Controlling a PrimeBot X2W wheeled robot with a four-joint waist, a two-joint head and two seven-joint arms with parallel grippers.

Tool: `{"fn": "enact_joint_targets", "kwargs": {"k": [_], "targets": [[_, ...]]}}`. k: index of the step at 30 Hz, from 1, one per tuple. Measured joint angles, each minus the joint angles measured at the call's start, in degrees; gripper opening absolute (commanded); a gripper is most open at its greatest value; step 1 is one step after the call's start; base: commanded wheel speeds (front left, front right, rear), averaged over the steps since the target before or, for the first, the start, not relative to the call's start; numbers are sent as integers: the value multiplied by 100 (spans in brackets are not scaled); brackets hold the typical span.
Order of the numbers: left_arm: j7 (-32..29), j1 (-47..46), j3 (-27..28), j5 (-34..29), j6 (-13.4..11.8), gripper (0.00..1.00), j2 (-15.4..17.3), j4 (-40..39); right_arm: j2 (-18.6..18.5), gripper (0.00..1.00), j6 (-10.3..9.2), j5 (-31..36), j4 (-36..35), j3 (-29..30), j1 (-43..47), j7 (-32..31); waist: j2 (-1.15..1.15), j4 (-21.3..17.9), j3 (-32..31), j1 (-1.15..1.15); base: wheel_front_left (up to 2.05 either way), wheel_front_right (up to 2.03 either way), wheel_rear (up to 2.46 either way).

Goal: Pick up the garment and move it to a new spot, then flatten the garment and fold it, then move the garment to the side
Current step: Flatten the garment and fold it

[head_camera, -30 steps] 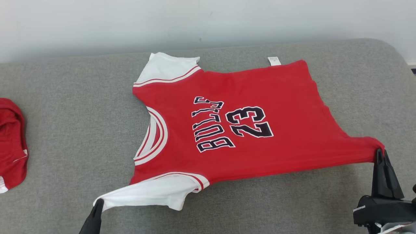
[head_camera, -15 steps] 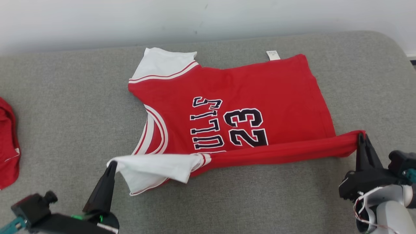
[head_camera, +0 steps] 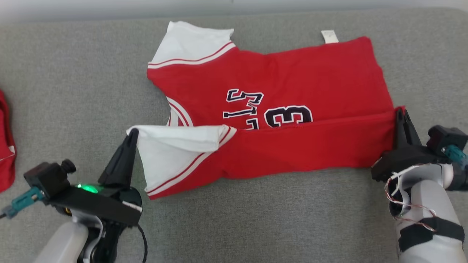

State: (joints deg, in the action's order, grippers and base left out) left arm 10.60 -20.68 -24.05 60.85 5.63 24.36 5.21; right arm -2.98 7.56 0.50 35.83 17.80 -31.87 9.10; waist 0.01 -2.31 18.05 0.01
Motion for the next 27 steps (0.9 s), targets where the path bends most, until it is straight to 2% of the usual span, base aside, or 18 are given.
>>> {"fn": "enact_joint_targets", "kwargs": {"k": [11, 12, 13, 15, 16, 17, 18, 19, 20, 23, 27], "targets": [[302, -631, -141, -183, 151, 0, -57, 668, 10, 0, 0, 357, 814, 158, -634, 423, 1, 72, 461, 1, 0, 0, 0], [313, -660, -202, -198, 153, 0, -53, 695, 11, 5, 0, 388, 860, 207, -666, 461, 0, 70, 462, 1, 0, 0, 0], [322, -671, -250, -197, 165, 6, -54, 716, 9, 8, 0, 425, 909, 235, -694, 482, 0, 67, 455, 0, 0, 0, 0], [350, -671, -382, -194, 178, 38, -42, 695, 9, 7, 0, 458, 1001, 286, -719, 517, 0, 59, 429, 0, 0, 0, 0], [353, -671, -441, -196, 178, 42, -18, 673, 12, 9, 0, 477, 1023, 313, -719, 539, 0, 54, 411, 0, 0, 0, 0], [371, -667, -472, -194, 179, 49, 8, 654, 12, 15, 0, 510, 1033, 358, -719, 556, 0, 48, 390, 0, 0, 0, 0], [378, -662, -490, -194, 179, 91, 34, 645, 8, 37, 0, 539, 1054, 387, -719, 563, 0, 42, 365, 0, 0, 0, 0], [388, -648, -498, -196, 179, 100, 56, 634, 7, 76, 0, 546, 1078, 409, -719, 565, 0, 37, 338, 0, 0, 0, 0], [404, -575, -465, -198, 179, 100, 76, 619, 13, 100, 0, 573, 1090, 438, -706, 581, 0, 26, 273, -1, 0, 0, 0], [421, -342, -326, -243, 182, 100, 80, 590, 9, 100, 0, 564, 806, 479, -606, 592, 0, 10, 156, -1, 0, 0, 0], [386, 94, -298, -183, -9, 100, 77, 421, 9, 100, 0, 419, 403, 525, -193, 603, 0, -5, -12, -2, 0, 0, 0]]}}
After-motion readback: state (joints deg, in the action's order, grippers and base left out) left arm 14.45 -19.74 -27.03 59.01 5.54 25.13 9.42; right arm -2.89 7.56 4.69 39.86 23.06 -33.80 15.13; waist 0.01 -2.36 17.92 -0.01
